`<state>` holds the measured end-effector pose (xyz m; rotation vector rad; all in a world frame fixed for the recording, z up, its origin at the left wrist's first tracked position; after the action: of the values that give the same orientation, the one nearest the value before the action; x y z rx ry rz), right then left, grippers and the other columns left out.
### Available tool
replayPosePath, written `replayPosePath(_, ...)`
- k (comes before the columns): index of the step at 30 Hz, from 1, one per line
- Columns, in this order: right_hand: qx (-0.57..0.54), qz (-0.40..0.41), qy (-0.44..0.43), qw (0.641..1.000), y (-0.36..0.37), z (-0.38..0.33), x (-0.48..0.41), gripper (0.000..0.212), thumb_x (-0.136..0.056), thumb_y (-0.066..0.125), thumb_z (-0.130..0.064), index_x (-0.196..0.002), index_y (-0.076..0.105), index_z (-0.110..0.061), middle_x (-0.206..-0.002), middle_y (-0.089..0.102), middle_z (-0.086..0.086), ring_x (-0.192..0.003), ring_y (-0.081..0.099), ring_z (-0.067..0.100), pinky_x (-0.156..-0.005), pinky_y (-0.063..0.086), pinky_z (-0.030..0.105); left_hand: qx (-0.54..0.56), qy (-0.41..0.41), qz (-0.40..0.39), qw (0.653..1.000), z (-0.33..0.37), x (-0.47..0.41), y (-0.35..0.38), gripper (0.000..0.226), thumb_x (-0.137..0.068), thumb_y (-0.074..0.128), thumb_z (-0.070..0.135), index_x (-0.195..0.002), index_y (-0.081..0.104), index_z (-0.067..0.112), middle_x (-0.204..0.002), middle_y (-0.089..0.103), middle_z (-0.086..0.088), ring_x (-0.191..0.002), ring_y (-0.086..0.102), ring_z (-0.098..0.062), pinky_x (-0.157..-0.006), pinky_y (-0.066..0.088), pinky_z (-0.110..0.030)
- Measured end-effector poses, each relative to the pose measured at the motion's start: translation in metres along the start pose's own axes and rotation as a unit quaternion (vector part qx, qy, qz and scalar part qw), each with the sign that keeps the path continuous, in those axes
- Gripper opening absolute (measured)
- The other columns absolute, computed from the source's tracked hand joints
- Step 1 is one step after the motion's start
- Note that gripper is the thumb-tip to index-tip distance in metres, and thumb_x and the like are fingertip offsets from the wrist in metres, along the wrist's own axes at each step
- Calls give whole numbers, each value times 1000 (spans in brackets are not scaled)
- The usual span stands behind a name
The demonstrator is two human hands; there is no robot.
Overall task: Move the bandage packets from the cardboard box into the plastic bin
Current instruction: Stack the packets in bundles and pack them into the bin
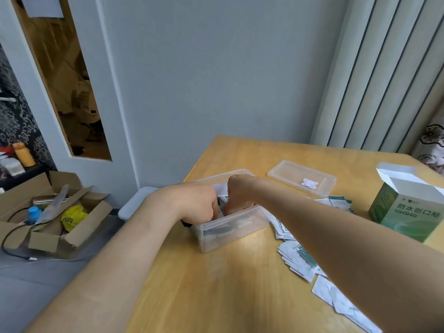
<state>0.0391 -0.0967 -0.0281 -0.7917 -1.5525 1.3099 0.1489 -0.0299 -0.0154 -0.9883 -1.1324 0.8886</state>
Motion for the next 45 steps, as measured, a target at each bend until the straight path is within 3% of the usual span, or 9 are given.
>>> replayPosePath(14,12,-17,-10,1000,-5,-1,4,38,-82,71,-30,-63,45,-11,-65,49,2,-52,46,16,-49,39,23,-14,7,-17,1000,6,3,-3,64,-77,32,-1,-107,73,37,-60,51,15,-55,52,-16,-44,40,-19)
replayPosePath(21,39,-20,-17,999,-6,-7,6,31,-82,72,-31,-78,50,-10,-71,51,1,-57,48,14,-61,46,27,-20,2,-36,999,8,5,-4,68,-74,31,-1,-109,72,40,-62,53,15,-56,52,-16,-44,40,-19)
replayPosePath(24,23,-25,-22,999,-7,-8,10,32,-82,71,-32,-71,51,-10,-72,54,1,-58,51,16,-53,43,25,-16,-2,-24,1000,5,7,-4,65,-76,33,0,-114,69,40,-69,54,18,-62,53,-12,-47,41,-19)
replayPosePath(27,-48,-12,-24,998,-19,1,21,33,-84,70,-36,-75,56,-8,-67,59,4,-55,56,19,-54,49,25,12,3,50,999,9,11,-9,58,-84,37,3,-121,65,38,-72,46,17,-66,51,-7,-50,39,-16)
replayPosePath(30,-173,61,-24,983,-43,20,47,31,-88,65,-30,-98,64,-1,-88,73,13,-81,72,29,-69,58,33,95,23,181,979,18,27,-24,48,-89,40,3,-114,69,33,-66,44,18,-46,43,1,-42,32,-9)
replayPosePath(32,-234,116,-32,965,-56,41,75,25,-90,62,-24,-97,66,-1,-91,74,15,-88,72,30,-74,58,37,141,49,237,960,35,41,-30,45,-89,41,2,-107,72,30,-63,50,18,-41,48,3,-43,34,-9)
replayPosePath(37,-282,148,3,948,-35,109,142,12,-87,66,-30,-83,62,-20,-85,74,6,-85,71,28,-79,58,44,122,150,274,942,106,47,-18,39,-87,46,8,-108,73,28,-101,71,8,-73,56,3,-65,32,0)
replayPosePath(41,-222,115,60,966,19,151,163,16,-88,66,-31,-101,61,-24,-106,67,-1,-97,64,19,-90,51,34,66,148,181,970,146,9,27,34,-94,46,25,-124,63,27,-132,61,4,-121,53,-17,-97,43,-26)
replayPosePath(45,-179,138,78,971,69,179,169,40,-88,65,-31,-126,53,-25,-123,59,-3,-113,55,19,-86,43,27,5,125,114,986,166,-17,63,61,-88,47,63,-129,47,18,-134,48,0,-127,44,-22,-92,43,-37)
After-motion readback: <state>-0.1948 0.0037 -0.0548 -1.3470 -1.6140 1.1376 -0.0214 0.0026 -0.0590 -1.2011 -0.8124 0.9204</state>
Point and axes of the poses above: each hand's wrist, its own x-axis away from the middle knuckle, its own y-axis out of the palm, z = x × y, the point moved 2 cm from there along -x, towards the middle knuckle
